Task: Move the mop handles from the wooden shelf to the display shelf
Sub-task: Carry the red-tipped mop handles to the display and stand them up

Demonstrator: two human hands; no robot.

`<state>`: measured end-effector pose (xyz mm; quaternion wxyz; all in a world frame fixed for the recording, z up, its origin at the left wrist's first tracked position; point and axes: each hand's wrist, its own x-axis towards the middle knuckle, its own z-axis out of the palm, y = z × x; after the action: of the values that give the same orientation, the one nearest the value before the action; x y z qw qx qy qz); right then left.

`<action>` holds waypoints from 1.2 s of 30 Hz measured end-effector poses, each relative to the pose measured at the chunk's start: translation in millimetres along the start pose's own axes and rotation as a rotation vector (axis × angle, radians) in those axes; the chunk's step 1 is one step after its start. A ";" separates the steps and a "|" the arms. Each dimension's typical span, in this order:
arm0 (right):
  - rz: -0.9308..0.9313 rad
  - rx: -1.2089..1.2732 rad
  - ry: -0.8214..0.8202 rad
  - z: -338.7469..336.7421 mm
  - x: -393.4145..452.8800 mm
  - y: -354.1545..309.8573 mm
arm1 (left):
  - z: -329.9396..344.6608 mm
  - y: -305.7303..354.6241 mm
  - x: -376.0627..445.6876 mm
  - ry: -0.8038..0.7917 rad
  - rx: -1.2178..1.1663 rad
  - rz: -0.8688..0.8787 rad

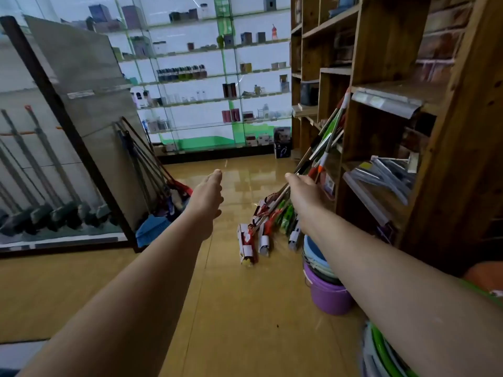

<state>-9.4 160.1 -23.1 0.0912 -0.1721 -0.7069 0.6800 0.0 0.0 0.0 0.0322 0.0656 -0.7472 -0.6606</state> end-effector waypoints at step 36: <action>0.143 0.090 0.429 169.6 501.1 -51.7 | 118.5 23.6 583.8 -0.540 0.062 0.051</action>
<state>-540.2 185.6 -34.4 0.1984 -0.3583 -0.6262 0.6634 -594.8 37.3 -13.9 -0.1536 -0.1307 -0.7500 -0.6300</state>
